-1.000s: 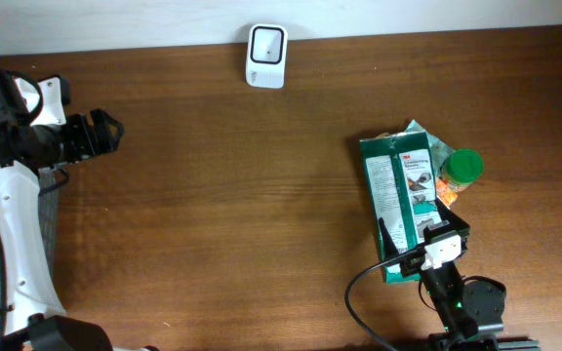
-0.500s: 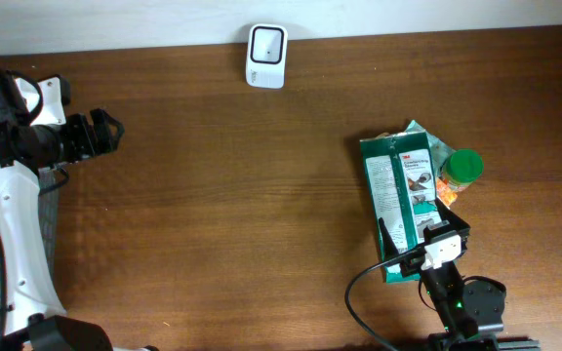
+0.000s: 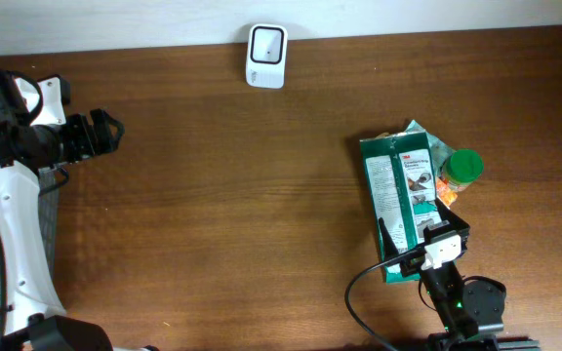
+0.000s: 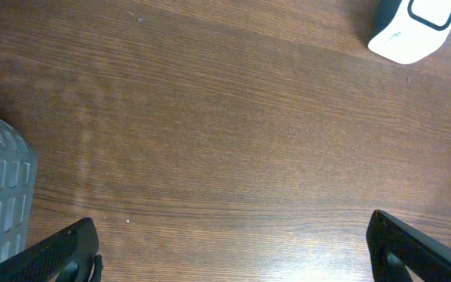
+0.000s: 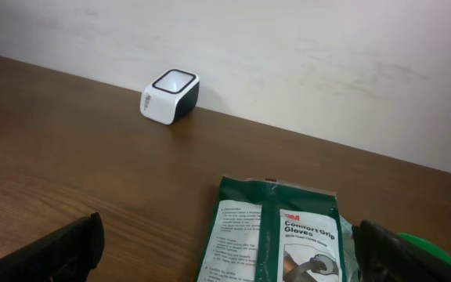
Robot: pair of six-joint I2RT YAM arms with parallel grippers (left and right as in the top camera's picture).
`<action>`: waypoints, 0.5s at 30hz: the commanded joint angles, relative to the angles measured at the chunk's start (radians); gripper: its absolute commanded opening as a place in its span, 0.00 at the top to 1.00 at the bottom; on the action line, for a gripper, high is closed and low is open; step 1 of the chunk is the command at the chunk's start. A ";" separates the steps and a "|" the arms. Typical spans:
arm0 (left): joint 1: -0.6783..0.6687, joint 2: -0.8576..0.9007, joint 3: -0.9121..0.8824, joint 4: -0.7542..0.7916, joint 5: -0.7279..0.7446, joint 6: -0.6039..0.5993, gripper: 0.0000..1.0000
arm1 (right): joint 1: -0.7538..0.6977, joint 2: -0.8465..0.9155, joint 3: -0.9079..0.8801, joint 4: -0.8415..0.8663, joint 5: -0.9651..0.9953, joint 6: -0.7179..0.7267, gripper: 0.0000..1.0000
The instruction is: Scan the item barcode
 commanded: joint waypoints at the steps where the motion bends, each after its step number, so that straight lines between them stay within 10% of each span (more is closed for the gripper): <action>1: 0.002 -0.036 0.002 0.001 0.001 0.005 0.01 | 0.007 -0.008 -0.005 -0.005 -0.002 0.004 0.02; 7: -0.079 -0.213 -0.045 0.030 0.001 0.005 0.01 | 0.007 -0.008 -0.005 -0.005 -0.002 0.004 0.02; 15: -0.166 -0.568 -0.482 0.590 0.001 0.005 0.01 | 0.007 -0.008 -0.005 -0.005 -0.002 0.004 0.02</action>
